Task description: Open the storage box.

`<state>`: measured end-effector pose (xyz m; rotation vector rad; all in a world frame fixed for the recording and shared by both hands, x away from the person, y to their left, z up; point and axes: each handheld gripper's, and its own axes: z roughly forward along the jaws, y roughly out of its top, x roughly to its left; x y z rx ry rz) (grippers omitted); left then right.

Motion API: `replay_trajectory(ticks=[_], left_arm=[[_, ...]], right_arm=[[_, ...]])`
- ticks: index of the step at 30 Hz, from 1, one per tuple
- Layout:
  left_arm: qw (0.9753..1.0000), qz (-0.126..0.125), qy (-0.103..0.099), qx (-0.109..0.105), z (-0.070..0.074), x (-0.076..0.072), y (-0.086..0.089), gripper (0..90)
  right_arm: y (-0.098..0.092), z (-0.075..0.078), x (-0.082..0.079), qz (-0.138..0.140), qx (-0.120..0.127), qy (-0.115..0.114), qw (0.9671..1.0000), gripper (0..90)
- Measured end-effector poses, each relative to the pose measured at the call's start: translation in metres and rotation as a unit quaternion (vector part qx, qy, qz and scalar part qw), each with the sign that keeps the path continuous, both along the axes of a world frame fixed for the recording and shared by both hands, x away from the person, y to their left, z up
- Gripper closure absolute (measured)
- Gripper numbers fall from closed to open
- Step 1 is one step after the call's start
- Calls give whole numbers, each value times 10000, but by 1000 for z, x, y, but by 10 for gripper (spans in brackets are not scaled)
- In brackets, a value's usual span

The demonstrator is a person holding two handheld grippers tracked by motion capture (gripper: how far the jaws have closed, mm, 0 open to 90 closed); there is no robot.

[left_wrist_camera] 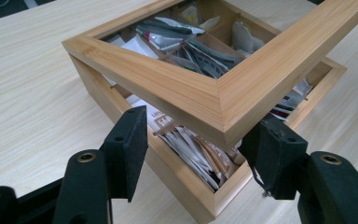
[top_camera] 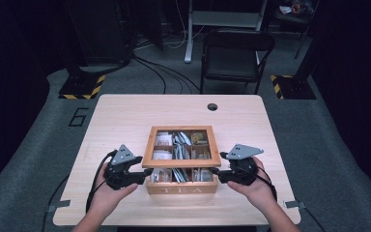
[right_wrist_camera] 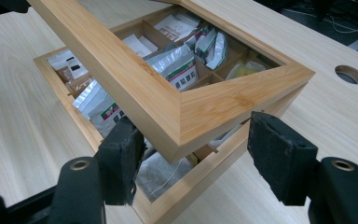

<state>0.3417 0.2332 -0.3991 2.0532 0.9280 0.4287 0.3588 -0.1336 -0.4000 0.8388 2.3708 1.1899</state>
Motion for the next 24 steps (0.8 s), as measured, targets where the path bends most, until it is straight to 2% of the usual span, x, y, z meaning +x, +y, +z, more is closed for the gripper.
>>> replay_trajectory(ticks=[12,15,24], left_arm=[[9998,-153,-90,-45,15,8,1,413],[9995,-208,-218,60,20,9,-1,414],[9990,-283,-317,159,30,13,-3,420]], right_arm=[[1,17,10,90,34,-6,10000,367],[3,20,12,119,-13,-36,9999,365],[4,28,19,199,-29,-56,9998,364]])
